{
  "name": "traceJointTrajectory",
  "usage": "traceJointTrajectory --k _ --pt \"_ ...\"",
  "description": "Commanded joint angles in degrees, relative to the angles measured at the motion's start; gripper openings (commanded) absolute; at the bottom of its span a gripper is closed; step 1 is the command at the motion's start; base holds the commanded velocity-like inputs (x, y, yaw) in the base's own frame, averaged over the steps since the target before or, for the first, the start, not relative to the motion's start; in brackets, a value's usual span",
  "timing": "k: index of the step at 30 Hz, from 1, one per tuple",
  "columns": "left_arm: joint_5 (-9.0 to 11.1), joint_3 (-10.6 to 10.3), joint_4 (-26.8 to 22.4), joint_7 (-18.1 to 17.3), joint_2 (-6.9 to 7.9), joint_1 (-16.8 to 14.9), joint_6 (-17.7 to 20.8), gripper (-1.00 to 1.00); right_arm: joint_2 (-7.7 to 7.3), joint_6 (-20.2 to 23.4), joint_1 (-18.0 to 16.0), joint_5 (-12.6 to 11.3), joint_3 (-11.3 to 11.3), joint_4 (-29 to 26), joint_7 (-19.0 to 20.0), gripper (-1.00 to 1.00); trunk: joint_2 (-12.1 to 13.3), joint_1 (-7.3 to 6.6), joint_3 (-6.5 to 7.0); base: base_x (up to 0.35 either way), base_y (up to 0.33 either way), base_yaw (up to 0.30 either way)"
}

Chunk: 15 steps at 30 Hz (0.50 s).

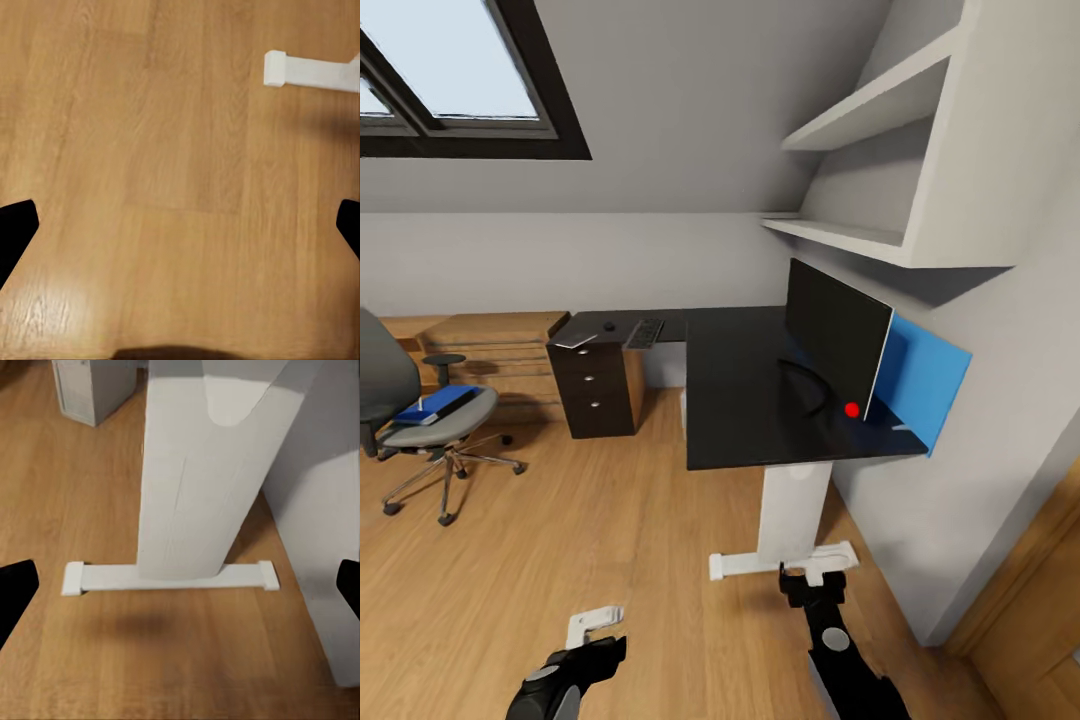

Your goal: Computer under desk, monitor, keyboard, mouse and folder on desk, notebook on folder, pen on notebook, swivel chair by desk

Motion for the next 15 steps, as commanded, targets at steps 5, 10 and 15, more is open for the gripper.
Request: traceJointTrajectory --k 5,10,15 --pt "0.69 0.14 4.93 0.38 0.55 -0.02 -8.61 1.00 0.08 -0.50 -0.38 -1.23 -0.34 9.48 -0.01 1.00 -0.04 0.00 -0.06 -0.005 0.041 0.000" --pt "0.68 0.27 16.60 0.15 1.26 0.04 -17.99 1.00 0.08 -0.92 -0.42 -4.25 -0.64 13.69 0.01 1.00 1.96 -1.10 0.84 -0.001 0.007 0.000" --pt "0.72 0.30 24.96 0.03 1.41 0.05 -26.36 1.00 -0.52 -6.75 -0.22 -4.94 -0.66 21.67 0.02 1.00 3.97 -2.20 1.74 0.000 0.001 0.000"
